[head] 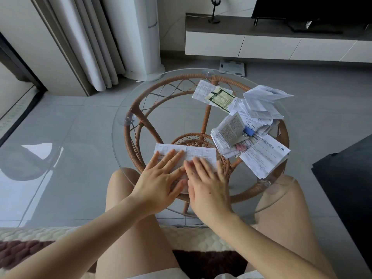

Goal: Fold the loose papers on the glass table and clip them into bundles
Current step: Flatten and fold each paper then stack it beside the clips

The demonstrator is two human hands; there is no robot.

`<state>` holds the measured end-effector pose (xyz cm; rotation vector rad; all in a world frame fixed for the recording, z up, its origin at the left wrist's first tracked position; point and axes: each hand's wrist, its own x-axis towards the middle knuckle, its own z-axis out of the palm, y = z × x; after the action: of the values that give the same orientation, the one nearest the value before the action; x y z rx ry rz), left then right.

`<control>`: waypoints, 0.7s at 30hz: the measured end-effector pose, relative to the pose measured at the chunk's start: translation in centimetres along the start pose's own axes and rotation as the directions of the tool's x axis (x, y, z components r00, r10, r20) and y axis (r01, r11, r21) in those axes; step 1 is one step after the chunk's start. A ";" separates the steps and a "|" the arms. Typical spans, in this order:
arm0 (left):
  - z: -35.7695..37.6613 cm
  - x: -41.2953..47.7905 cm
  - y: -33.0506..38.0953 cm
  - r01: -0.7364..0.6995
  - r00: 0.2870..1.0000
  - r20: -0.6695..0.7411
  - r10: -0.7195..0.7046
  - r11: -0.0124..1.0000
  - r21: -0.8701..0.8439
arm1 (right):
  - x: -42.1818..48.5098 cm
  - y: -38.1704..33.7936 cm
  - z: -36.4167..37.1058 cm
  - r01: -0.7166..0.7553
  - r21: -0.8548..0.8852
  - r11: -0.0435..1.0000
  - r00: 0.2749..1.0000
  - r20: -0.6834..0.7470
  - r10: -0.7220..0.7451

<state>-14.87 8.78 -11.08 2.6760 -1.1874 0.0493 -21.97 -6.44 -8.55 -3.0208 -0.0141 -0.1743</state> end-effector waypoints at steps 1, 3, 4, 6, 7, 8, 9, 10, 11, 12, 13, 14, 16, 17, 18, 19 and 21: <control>0.0 0.0 0.0 0.001 1.000 0.007 -0.001 1.000 0.003 | -0.2 0.4 0.3 -0.009 0.003 1.000 0.999 0.031 0.009; 0.0 0.0 0.0 -0.006 1.000 0.023 0.006 1.000 0.012 | -0.8 1.0 0.6 -0.020 0.007 1.000 0.998 0.061 0.020; 0.0 0.1 0.0 -0.011 0.999 0.034 0.010 1.000 0.018 | -1.1 1.4 0.7 -0.024 0.011 1.000 0.998 0.064 0.023; -0.1 0.0 0.0 -0.015 0.998 0.054 0.013 1.000 0.026 | -1.8 2.0 0.7 -0.036 0.008 0.999 0.997 0.065 0.036; -0.2 0.0 0.0 -0.017 0.998 0.063 0.015 0.999 0.028 | -2.1 2.3 0.7 -0.040 0.007 0.999 0.998 0.054 0.040; -0.3 0.0 -0.1 -0.020 0.997 0.076 0.018 0.999 0.030 | -2.4 2.6 0.7 -0.042 0.007 0.999 0.998 0.045 0.042; -0.4 0.0 -0.2 -0.026 0.996 0.088 0.023 0.999 0.032 | -2.6 2.8 0.7 -0.042 0.006 0.999 0.999 0.031 0.042; -0.4 -0.2 -0.5 -0.033 0.995 0.094 0.030 0.999 0.037 | -2.7 3.0 0.7 -0.040 0.005 0.999 0.999 0.018 0.040; -0.6 -0.6 -0.9 -0.041 0.994 0.099 0.036 0.998 0.044 | -2.8 3.1 0.6 -0.038 0.005 0.999 0.999 0.000 0.038; -0.7 -1.1 -1.4 -0.045 0.994 0.103 0.038 0.997 0.058 | -2.9 3.2 0.6 -0.036 0.006 0.999 0.999 -0.016 0.036; -0.9 -1.7 -1.9 -0.044 0.994 0.104 0.036 0.996 0.072 | -2.9 3.2 0.6 -0.035 0.009 0.999 0.999 -0.030 0.035; -1.1 -2.3 -2.4 -0.038 0.994 0.101 0.030 0.996 0.082 | -3.0 3.3 0.6 -0.031 0.012 0.999 0.999 -0.041 0.031; -1.6 -3.0 -3.1 -0.029 0.995 0.102 0.019 0.995 0.094 | -3.0 3.5 0.7 -0.016 0.016 1.000 0.998 -0.058 0.017; -1.8 -3.2 -3.3 -0.032 0.994 0.107 0.021 0.994 0.102 | -3.0 3.7 0.7 -0.010 0.009 1.000 0.998 -0.062 0.011; -2.0 -3.3 -3.4 -0.037 0.993 0.115 0.025 0.994 0.103 | -3.1 3.9 0.8 -0.003 -0.004 1.000 0.998 -0.061 0.003; -2.0 -3.2 -3.7 -0.048 0.992 0.124 0.036 0.994 0.094 | -3.1 4.1 0.9 0.002 -0.020 1.000 0.998 -0.058 -0.004; -2.1 -3.5 -4.5 -0.055 0.990 0.137 0.046 0.996 0.065 | -3.3 4.4 0.8 0.027 -0.035 0.999 0.998 -0.062 -0.029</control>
<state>-13.77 14.72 -10.22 2.7464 -1.3169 -0.0863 -25.12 -10.74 -10.27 -3.0490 -0.0488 -0.2746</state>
